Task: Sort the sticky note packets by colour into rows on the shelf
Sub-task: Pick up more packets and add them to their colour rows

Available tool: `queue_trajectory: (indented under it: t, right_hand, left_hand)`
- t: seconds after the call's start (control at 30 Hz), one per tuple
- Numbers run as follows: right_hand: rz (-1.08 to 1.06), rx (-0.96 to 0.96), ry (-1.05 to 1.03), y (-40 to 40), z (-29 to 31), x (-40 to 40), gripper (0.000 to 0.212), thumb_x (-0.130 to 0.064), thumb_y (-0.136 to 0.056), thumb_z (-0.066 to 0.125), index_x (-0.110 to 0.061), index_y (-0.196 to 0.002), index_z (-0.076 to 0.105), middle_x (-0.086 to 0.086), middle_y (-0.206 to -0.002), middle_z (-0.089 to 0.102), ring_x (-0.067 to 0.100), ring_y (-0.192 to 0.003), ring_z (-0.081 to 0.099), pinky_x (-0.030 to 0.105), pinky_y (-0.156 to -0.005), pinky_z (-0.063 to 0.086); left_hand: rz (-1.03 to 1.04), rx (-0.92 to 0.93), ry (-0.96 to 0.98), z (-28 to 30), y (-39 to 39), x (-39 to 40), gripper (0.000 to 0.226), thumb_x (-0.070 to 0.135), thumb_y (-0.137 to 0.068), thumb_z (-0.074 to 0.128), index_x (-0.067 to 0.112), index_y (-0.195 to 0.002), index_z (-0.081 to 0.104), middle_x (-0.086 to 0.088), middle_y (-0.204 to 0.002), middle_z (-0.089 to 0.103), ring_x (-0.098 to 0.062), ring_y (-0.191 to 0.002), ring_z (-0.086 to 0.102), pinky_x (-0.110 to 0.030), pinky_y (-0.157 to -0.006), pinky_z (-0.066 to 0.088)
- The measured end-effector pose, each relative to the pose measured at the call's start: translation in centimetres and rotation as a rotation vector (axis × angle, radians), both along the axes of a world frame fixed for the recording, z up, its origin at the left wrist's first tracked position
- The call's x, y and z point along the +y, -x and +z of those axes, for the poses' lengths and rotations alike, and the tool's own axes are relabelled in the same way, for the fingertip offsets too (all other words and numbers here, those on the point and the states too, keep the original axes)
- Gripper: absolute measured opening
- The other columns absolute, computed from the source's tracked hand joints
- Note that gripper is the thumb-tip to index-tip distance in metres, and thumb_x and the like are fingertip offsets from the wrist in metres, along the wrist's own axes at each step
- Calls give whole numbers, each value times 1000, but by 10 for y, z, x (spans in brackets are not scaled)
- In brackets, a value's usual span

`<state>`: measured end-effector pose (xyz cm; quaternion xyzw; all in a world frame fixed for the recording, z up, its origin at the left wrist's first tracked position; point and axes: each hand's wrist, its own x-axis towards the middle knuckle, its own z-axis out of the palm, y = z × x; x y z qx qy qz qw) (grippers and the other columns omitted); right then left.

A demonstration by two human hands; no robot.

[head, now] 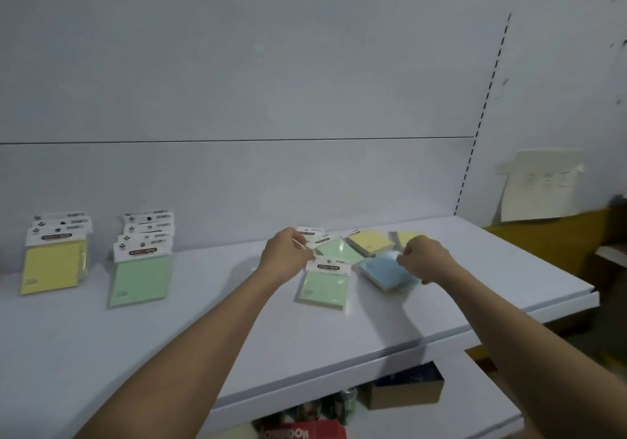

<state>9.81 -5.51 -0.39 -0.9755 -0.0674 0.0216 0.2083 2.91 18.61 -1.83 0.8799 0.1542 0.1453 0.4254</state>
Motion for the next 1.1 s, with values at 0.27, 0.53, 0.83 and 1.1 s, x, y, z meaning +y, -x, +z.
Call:
queue_trajectory:
  t: [0.27,0.53,0.83,1.1]
  right_hand:
    - [136,-34,172,-31,-28,-16,71,-69,-81,51,-8,-117,58,9,-116,65,27,-104,62,31,-74,43]
    - [337,173,136,-55,-7,-27,42,-47,-83,68,-12,-73,47,3,-58,62,17,-42,57,23,-52,46]
    - [332,226,-423,-91,-19,-38,88,-16,-70,81,-24,-142,31,13,-124,49,28,-104,56,35,-85,50]
    - [322,635,-941,-106,-36,-50,45,-3,-71,81,12,-110,63,25,-107,70,33,-95,70,44,-90,56]
  left_hand:
    - [269,260,-192,-22,-67,-46,62,54,-74,67,12,-119,60,-14,-126,55,-33,-118,50,-34,-95,44]
    - [267,352,-380,-19,-97,-62,51,40,-79,72,17,-121,54,-14,-135,45,-31,-128,35,-33,-99,36]
    - [185,95,-135,-14,-105,-76,31,15,-79,74,19,-95,47,-11,-103,60,-28,-76,57,-31,-55,47]
    - [262,-256,269,14,-82,-71,58,1,-71,81,14,-117,47,-2,-113,53,-23,-91,61,-40,-80,55]
